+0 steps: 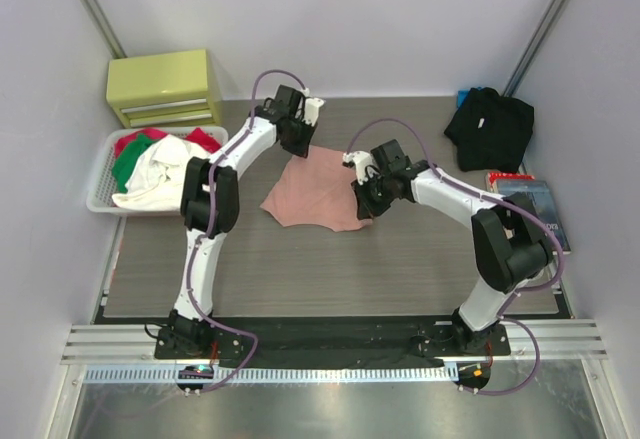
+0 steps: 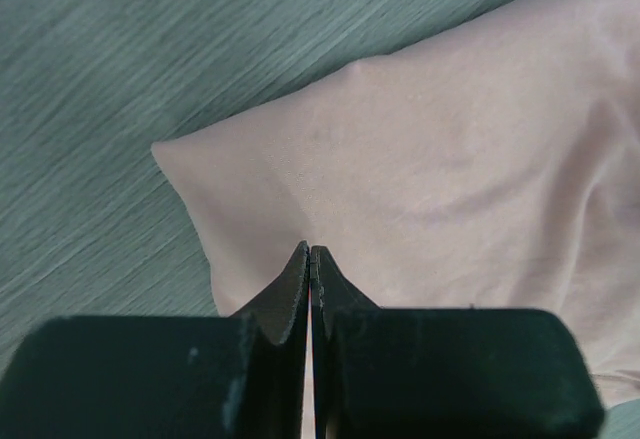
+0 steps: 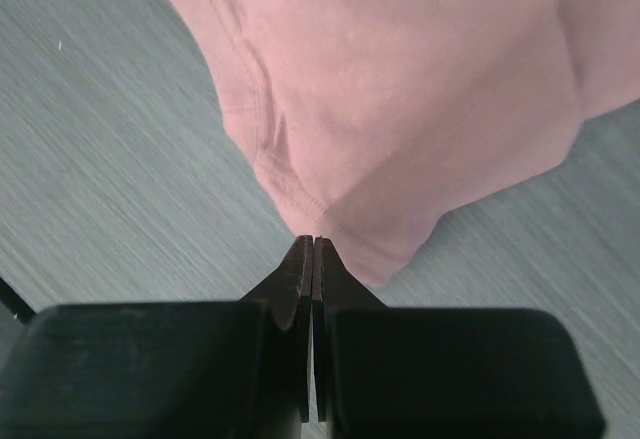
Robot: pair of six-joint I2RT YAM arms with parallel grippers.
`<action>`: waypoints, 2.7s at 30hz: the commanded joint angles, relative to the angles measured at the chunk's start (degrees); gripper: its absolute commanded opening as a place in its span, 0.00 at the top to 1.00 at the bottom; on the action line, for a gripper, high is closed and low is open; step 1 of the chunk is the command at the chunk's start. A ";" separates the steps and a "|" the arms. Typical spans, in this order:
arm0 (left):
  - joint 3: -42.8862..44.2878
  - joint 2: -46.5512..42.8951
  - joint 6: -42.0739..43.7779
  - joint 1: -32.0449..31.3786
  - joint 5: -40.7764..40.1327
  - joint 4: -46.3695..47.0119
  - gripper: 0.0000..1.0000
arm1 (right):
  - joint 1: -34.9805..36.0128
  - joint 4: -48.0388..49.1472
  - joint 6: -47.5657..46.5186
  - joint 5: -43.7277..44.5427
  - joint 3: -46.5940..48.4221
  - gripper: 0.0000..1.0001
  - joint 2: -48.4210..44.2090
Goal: Fold and stack the t-shirts
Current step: Fold the long partially folded tshirt into a neat square
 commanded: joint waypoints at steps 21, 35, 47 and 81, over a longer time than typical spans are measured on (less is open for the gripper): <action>4.32 5.54 -1.08 1.69 2.92 -2.21 1.00 | 0.33 2.64 0.44 0.87 6.68 0.99 10.10; 5.55 6.95 -0.47 1.95 1.95 -3.18 1.00 | 1.47 0.35 -0.09 -0.63 -8.29 0.99 -3.36; 1.62 1.17 -0.55 1.78 3.53 -1.70 1.00 | 1.39 -0.53 -1.23 -4.49 -10.93 0.99 -16.19; -64.05 -71.97 -1.80 11.45 -24.14 35.56 1.00 | -16.36 15.99 0.00 20.72 -20.94 0.99 -44.14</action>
